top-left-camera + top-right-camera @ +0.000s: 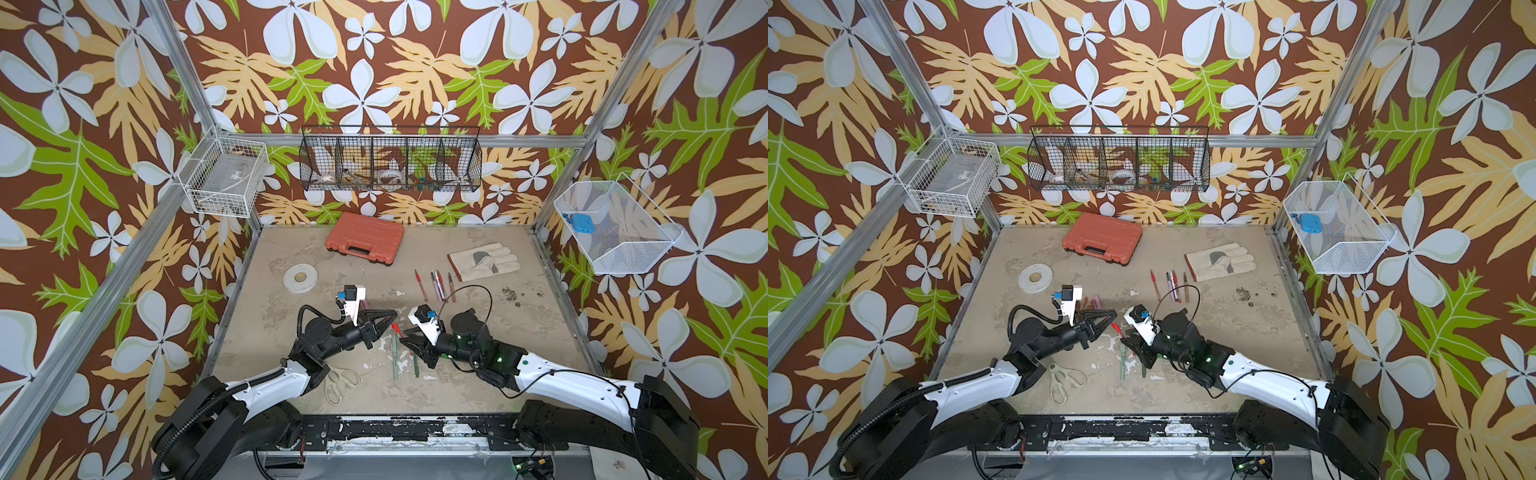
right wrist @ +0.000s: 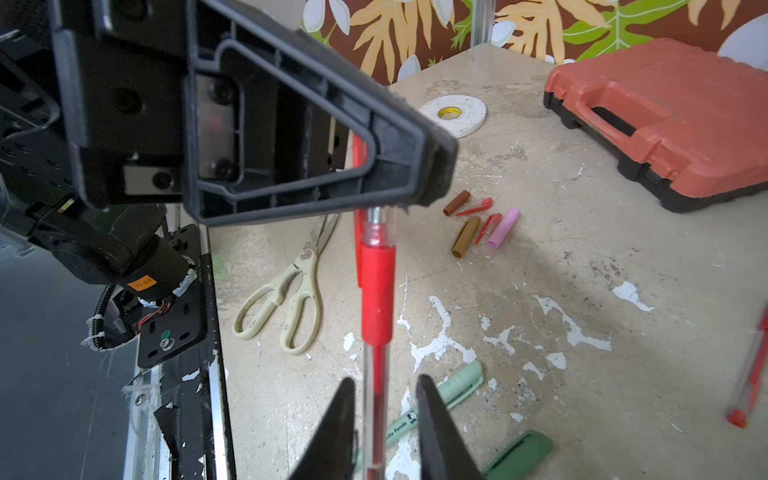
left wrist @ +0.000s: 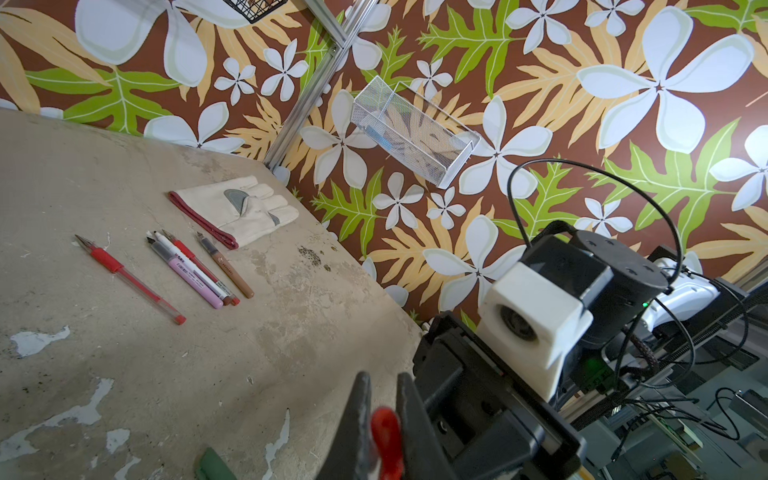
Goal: Open the pen caps
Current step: 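Bring the red pen toward the left gripper and close the left gripper on its cap, then pull the red cap with the left gripper while the right gripper holds the body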
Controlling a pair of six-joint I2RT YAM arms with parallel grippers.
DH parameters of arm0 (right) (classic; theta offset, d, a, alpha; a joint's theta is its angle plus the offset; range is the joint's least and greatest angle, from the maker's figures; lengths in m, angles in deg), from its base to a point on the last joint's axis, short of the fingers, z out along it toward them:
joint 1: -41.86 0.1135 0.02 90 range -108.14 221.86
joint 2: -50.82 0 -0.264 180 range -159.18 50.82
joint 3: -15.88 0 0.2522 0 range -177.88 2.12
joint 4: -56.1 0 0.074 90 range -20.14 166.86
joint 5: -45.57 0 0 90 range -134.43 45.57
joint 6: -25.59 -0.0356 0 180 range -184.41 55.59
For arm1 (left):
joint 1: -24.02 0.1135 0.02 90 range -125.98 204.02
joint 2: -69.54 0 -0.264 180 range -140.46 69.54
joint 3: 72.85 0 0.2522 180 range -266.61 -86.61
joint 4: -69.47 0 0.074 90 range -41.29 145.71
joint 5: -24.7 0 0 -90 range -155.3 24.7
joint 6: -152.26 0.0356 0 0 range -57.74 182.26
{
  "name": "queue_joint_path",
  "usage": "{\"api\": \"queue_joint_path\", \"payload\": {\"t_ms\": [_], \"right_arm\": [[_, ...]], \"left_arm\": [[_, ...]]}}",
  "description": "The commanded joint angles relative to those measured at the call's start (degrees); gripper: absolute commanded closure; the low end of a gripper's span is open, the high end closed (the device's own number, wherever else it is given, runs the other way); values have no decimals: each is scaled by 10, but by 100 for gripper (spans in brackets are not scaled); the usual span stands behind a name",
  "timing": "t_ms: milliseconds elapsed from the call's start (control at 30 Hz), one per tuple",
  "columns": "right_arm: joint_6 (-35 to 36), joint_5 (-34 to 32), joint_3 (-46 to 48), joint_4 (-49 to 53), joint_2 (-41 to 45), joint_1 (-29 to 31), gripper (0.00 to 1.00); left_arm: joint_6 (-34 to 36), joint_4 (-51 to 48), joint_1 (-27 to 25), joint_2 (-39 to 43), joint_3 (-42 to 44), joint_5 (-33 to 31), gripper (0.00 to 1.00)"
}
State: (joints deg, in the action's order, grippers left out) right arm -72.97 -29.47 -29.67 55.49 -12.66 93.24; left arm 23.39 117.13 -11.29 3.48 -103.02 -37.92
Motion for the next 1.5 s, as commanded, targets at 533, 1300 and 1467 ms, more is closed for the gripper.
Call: {"api": "queue_joint_path", "payload": {"t_ms": [533,1300,1467], "right_arm": [[8,132,14,-25,29,-4,62],[8,144,-3,-29,-14,-7,84],[9,146,-2,-31,-8,-7,85]], "left_arm": [[18,168,-1,-47,26,108,98],[1,207,-18,-51,24,145,99],[1,205,-18,-53,23,143,99]]}}
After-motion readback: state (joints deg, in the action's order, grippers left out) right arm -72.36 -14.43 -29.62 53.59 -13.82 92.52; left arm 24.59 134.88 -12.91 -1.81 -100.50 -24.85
